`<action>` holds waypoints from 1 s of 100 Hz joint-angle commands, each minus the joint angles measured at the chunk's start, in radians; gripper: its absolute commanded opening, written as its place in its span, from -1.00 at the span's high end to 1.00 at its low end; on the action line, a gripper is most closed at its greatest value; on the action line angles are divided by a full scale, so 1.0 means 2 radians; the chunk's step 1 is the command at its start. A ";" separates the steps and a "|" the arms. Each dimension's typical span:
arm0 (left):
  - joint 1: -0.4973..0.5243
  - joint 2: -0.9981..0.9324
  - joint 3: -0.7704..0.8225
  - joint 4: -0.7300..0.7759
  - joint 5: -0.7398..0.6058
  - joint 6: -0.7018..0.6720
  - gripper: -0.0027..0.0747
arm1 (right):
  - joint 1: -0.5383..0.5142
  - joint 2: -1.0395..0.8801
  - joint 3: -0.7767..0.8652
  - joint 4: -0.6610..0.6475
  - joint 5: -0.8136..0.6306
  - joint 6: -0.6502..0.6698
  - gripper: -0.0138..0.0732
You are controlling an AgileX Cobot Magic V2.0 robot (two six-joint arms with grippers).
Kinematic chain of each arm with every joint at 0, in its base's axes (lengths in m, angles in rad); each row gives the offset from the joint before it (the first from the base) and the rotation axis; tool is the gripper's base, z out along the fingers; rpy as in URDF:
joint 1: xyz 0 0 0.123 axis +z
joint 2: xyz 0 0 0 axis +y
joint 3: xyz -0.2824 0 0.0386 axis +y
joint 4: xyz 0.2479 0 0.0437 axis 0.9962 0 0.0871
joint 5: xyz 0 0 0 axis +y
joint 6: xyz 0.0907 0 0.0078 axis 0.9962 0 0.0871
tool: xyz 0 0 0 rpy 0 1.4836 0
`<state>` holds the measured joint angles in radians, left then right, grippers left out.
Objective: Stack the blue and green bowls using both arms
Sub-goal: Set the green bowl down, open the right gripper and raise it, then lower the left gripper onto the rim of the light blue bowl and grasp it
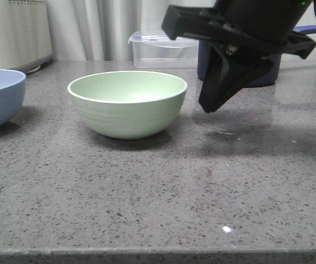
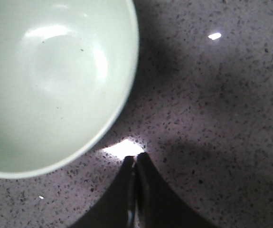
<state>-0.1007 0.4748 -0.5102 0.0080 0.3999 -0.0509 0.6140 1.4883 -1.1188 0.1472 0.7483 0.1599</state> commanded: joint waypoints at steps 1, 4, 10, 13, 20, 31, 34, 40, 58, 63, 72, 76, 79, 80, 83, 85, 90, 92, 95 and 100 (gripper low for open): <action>0.001 0.006 -0.018 -0.004 -0.038 -0.005 -0.20 | 0.002 -0.007 -0.011 0.008 -0.026 -0.002 0.84; 0.001 0.006 -0.018 -0.004 -0.038 -0.005 -0.20 | 0.002 -0.004 -0.011 0.008 -0.027 -0.002 0.84; 0.001 0.006 -0.018 -0.004 -0.038 -0.005 -0.20 | 0.002 0.000 -0.011 0.008 -0.030 -0.002 0.84; 0.001 0.006 -0.018 -0.004 -0.038 -0.005 -0.20 | 0.002 0.003 -0.011 0.008 -0.031 -0.002 0.84; 0.001 0.006 -0.018 -0.004 -0.038 -0.005 -0.20 | 0.002 0.007 -0.011 0.008 -0.036 -0.002 0.84; 0.001 0.006 -0.018 -0.004 -0.038 -0.005 -0.20 | 0.002 0.010 -0.011 0.017 -0.047 -0.002 0.84; 0.001 0.006 -0.018 -0.004 -0.038 -0.005 -0.20 | 0.002 0.011 -0.011 0.020 -0.050 -0.002 0.84; 0.001 0.006 -0.018 -0.004 -0.038 -0.005 -0.20 | 0.002 0.012 -0.011 0.023 -0.052 -0.002 0.84; 0.001 0.006 -0.018 -0.004 -0.038 -0.005 -0.20 | 0.002 0.013 -0.011 0.030 -0.063 -0.002 0.84; 0.001 0.006 -0.018 -0.004 -0.038 -0.005 -0.20 | 0.002 0.013 -0.011 0.030 -0.065 -0.002 0.84; 0.001 0.006 -0.018 -0.004 -0.038 -0.005 -0.20 | 0.002 0.013 -0.011 0.030 -0.065 -0.002 0.84; 0.001 0.006 -0.018 -0.004 -0.038 -0.005 -0.20 | 0.002 0.013 -0.011 0.030 -0.065 -0.002 0.84; 0.001 0.006 -0.018 -0.004 -0.038 -0.005 -0.20 | 0.002 0.013 -0.011 0.030 -0.065 -0.002 0.84; 0.001 0.006 -0.018 -0.004 -0.038 -0.005 -0.20 | 0.002 0.013 -0.011 0.030 -0.066 -0.002 0.84; 0.001 0.006 -0.018 -0.004 -0.038 -0.005 -0.20 | 0.002 0.013 -0.011 0.030 -0.066 -0.002 0.84; 0.001 0.006 -0.018 -0.004 -0.038 -0.005 -0.20 | 0.002 0.013 -0.011 0.030 -0.066 -0.002 0.84; 0.001 0.006 -0.018 -0.004 -0.038 -0.005 -0.20 | 0.002 0.013 -0.011 0.030 -0.066 -0.002 0.84; 0.001 0.006 -0.018 -0.004 -0.038 -0.005 -0.20 | 0.002 0.013 -0.011 0.030 -0.066 -0.002 0.84; 0.001 0.007 -0.018 -0.004 -0.037 -0.005 -0.20 | 0.002 0.013 -0.011 0.030 -0.066 -0.002 0.84; 0.001 0.011 -0.020 -0.007 -0.035 -0.005 -0.20 | 0.002 0.013 -0.011 0.030 -0.066 -0.002 0.84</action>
<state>-0.1007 0.4748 -0.5102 0.0080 0.3999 -0.0509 0.6140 1.5456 -1.1179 0.1945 0.6607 0.1599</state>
